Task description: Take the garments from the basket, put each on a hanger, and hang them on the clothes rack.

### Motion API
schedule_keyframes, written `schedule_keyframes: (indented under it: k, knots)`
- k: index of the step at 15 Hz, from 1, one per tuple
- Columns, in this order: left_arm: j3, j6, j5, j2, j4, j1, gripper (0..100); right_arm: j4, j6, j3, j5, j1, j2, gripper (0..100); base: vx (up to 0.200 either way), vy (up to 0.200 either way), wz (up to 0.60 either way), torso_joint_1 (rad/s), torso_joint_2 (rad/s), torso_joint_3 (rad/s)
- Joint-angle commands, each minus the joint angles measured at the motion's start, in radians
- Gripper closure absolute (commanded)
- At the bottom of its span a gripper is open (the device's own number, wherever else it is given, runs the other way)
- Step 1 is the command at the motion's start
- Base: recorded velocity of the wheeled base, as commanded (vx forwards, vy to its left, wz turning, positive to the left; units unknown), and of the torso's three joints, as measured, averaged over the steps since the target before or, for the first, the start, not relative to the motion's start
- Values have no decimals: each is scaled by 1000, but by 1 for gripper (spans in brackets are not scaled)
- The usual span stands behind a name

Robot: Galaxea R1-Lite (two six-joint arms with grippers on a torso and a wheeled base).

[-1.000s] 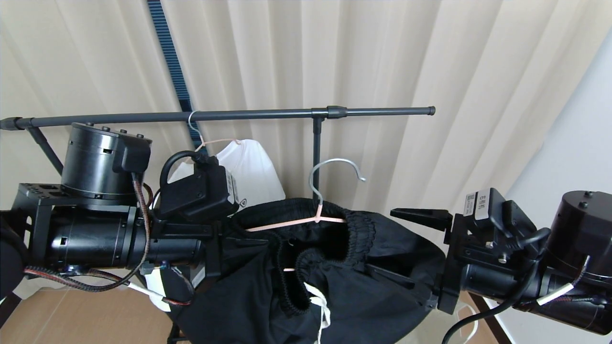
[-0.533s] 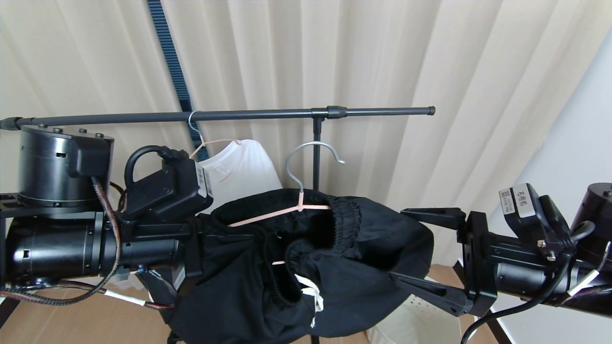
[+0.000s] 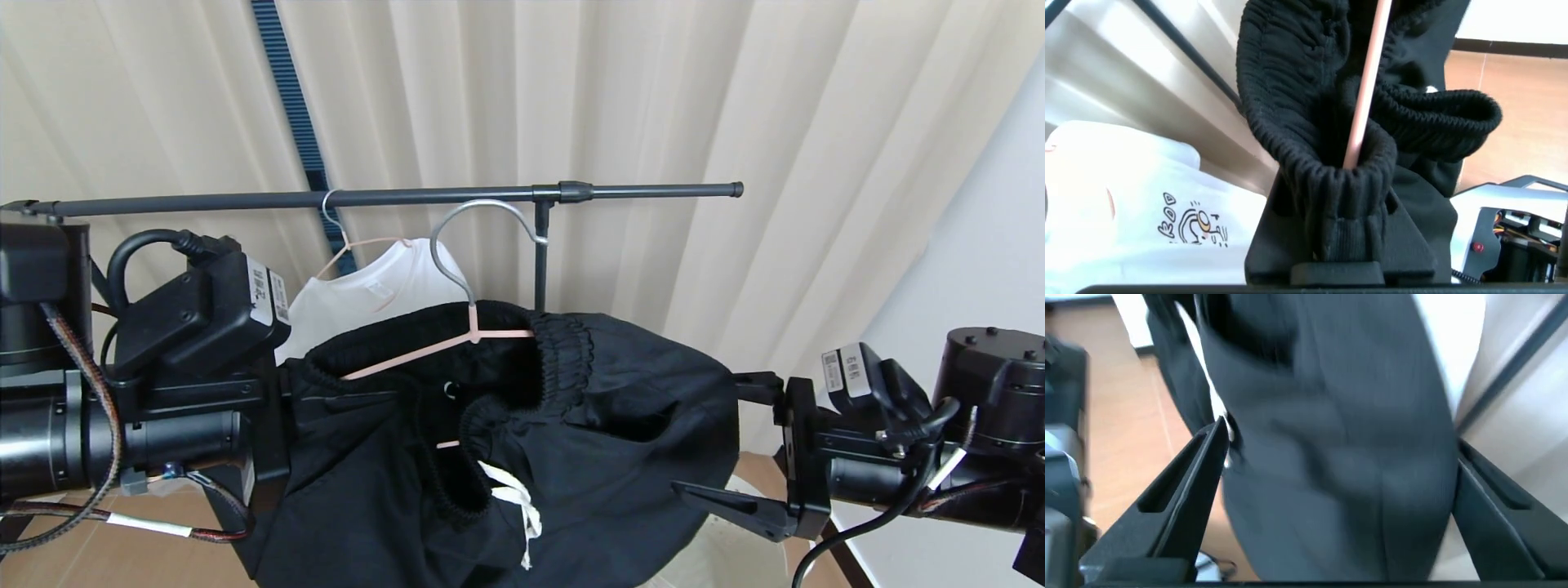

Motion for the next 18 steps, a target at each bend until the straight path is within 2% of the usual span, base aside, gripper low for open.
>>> schedule_keyframes:
  k: [1, 3, 9, 10, 15, 18]
  knots:
    - [1, -6, -1, -13, -1, 13, 100, 0, -113, 3, 1, -39, 134, 0, 0, 0, 0, 0, 0, 0]
    - [-1, -6, -3, -10, -1, 19, 100, 0, -140, 0, 1, -57, 167, 0, 0, 0, 0, 0, 0, 0]
    - [-1, -8, -4, -5, -1, 33, 100, -6, -140, -40, -5, -77, 244, 0, 0, 0, 0, 0, 0, 0]
    - [-1, -8, -4, -5, -1, 33, 100, -3, -137, -44, -15, -79, 244, 100, 0, 0, 0, 0, 0, 0]
    - [-1, -32, -4, -7, -1, 41, 100, -8, -140, -66, -31, -117, 288, 100, 0, 0, 0, 0, 0, 0]
    - [4, -44, -4, -16, -1, 65, 100, -5, -137, -99, -30, -185, 313, 100, 0, 0, 0, 0, 0, 0]
